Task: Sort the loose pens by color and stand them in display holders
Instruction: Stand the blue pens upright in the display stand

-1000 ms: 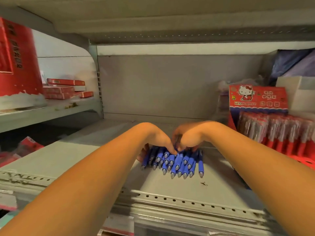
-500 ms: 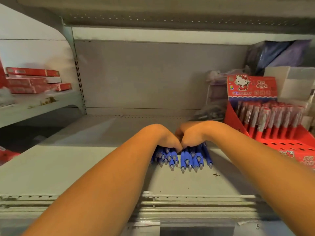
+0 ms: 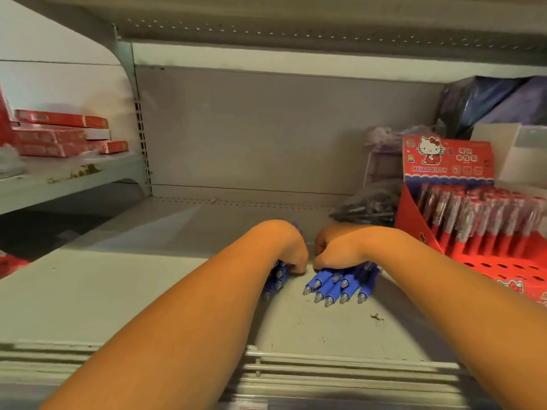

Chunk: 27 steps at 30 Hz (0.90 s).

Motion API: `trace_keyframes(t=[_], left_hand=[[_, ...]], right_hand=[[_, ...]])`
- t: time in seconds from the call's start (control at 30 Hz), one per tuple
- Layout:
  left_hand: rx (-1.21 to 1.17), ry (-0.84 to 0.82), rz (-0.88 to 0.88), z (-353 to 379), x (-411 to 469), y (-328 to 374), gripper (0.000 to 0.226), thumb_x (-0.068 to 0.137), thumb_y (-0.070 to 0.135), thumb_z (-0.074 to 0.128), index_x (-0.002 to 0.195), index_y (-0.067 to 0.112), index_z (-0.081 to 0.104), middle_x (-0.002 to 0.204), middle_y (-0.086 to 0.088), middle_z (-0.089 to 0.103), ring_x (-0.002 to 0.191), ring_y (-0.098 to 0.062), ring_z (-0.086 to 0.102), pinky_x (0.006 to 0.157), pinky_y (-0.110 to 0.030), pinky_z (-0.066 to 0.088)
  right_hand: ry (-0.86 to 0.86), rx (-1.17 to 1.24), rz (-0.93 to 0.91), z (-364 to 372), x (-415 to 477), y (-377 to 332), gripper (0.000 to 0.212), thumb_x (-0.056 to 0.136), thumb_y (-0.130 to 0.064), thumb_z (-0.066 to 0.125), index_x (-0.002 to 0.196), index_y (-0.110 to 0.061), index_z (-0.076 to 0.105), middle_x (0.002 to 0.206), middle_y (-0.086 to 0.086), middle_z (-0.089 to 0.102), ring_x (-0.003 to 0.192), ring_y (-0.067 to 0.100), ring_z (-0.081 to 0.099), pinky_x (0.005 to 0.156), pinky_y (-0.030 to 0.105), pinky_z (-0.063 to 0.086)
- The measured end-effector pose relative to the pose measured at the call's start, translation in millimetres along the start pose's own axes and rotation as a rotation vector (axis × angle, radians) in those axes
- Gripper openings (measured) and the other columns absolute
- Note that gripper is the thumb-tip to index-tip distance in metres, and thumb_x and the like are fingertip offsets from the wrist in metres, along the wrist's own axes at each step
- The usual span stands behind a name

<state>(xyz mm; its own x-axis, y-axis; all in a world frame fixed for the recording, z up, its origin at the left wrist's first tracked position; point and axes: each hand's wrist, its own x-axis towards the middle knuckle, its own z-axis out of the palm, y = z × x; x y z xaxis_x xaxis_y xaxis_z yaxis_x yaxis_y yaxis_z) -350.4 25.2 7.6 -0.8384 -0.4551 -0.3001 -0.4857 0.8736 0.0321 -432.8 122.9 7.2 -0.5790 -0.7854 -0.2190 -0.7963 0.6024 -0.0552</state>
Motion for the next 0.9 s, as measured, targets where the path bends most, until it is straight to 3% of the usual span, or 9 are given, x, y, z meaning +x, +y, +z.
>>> trace_keyframes(t=[0.17, 0.23, 0.3, 0.37, 0.4, 0.5, 0.67, 0.8, 0.9], left_hand=[[0.02, 0.087, -0.069, -1.4, -7.0, -3.6, 0.068, 0.087, 0.025, 0.064, 0.145, 0.009, 0.034, 0.122, -0.014, 0.054, 0.096, -0.029, 0.06, 0.083, -0.033, 0.053], [-0.035, 0.077, -0.078, -2.2, -8.1, -7.4, 0.054, 0.086, 0.024, 0.064, 0.135, 0.013, 0.043, 0.111, -0.011, 0.057, 0.091, -0.028, 0.059, 0.078, -0.031, 0.052], [-0.115, 0.104, -0.116, -2.0, -6.1, -12.3, 0.028, 0.081, 0.023, 0.069, 0.103, 0.011, 0.057, 0.088, -0.006, 0.059, 0.075, -0.024, 0.06, 0.061, -0.026, 0.051], [-0.186, 0.14, -0.167, -1.6, -4.5, -15.5, 0.022, 0.075, 0.022, 0.073, 0.083, 0.009, 0.057, 0.073, -0.004, 0.058, 0.06, -0.019, 0.057, 0.05, -0.023, 0.046], [-0.22, 0.158, -0.184, -1.4, -4.3, -15.8, 0.026, 0.071, 0.021, 0.075, 0.085, 0.008, 0.057, 0.071, -0.003, 0.058, 0.057, -0.017, 0.057, 0.05, -0.022, 0.046], [-0.271, 0.181, -0.204, -1.0, -4.8, -15.0, 0.046, 0.064, 0.02, 0.078, 0.102, 0.008, 0.057, 0.071, -0.001, 0.06, 0.056, -0.016, 0.058, 0.049, -0.022, 0.047], [-0.305, 0.191, -0.211, -0.8, -4.8, -15.4, 0.044, 0.061, 0.02, 0.079, 0.096, 0.011, 0.055, 0.078, -0.002, 0.063, 0.063, -0.015, 0.061, 0.05, -0.022, 0.047], [-0.395, 0.211, -0.193, -0.9, -6.6, -14.9, 0.036, 0.062, 0.02, 0.079, 0.086, 0.014, 0.052, 0.081, -0.002, 0.062, 0.064, -0.016, 0.06, 0.049, -0.023, 0.045], [-0.49, 0.227, -0.161, -3.1, -7.7, -15.2, 0.033, 0.064, 0.019, 0.078, 0.087, 0.013, 0.054, 0.081, -0.003, 0.062, 0.064, -0.017, 0.059, 0.052, -0.025, 0.046]], right_hand=[[-0.012, 0.061, -0.076, -5.1, -6.8, 5.5, 0.027, 0.081, -0.033, 0.06, 0.09, -0.009, 0.069, 0.073, 0.003, 0.06, 0.065, 0.02, 0.05, 0.063, 0.03, 0.041], [-0.042, 0.118, -0.133, -9.6, -13.8, 8.6, 0.019, 0.083, -0.028, 0.059, 0.086, -0.014, 0.071, 0.063, -0.006, 0.061, 0.056, 0.011, 0.052, 0.056, 0.021, 0.041], [-0.075, 0.142, -0.188, -12.8, -20.2, 9.3, 0.016, 0.086, -0.025, 0.058, 0.084, -0.025, 0.074, 0.057, -0.019, 0.064, 0.05, 0.0, 0.055, 0.05, 0.014, 0.043], [-0.099, 0.153, -0.224, -14.6, -23.0, 9.1, 0.019, 0.087, -0.024, 0.058, 0.089, -0.03, 0.076, 0.067, -0.021, 0.068, 0.063, 0.0, 0.06, 0.061, 0.019, 0.049], [-0.114, 0.153, -0.232, -15.3, -23.6, 9.3, 0.019, 0.088, -0.024, 0.058, 0.092, -0.031, 0.076, 0.071, -0.022, 0.068, 0.066, 0.0, 0.06, 0.063, 0.019, 0.049], [-0.153, 0.113, -0.256, -16.6, -23.5, 8.0, 0.017, 0.092, -0.023, 0.057, 0.097, -0.029, 0.072, 0.068, -0.026, 0.062, 0.06, -0.004, 0.055, 0.055, 0.012, 0.041], [-0.145, 0.062, -0.258, -14.0, -25.5, 2.2, 0.017, 0.093, -0.025, 0.058, 0.077, -0.023, 0.056, 0.073, -0.005, 0.054, 0.064, 0.013, 0.045, 0.059, 0.025, 0.038], [-0.004, 0.1, -0.251, -10.0, -24.8, -4.6, 0.018, 0.091, -0.017, 0.053, 0.074, -0.013, 0.05, 0.071, 0.007, 0.046, 0.062, 0.022, 0.036, 0.058, 0.031, 0.032], [0.113, 0.221, -0.201, -10.7, -22.8, -8.6, 0.03, 0.09, -0.009, 0.051, 0.063, -0.012, 0.038, 0.06, 0.006, 0.033, 0.054, 0.02, 0.027, 0.05, 0.029, 0.024]])
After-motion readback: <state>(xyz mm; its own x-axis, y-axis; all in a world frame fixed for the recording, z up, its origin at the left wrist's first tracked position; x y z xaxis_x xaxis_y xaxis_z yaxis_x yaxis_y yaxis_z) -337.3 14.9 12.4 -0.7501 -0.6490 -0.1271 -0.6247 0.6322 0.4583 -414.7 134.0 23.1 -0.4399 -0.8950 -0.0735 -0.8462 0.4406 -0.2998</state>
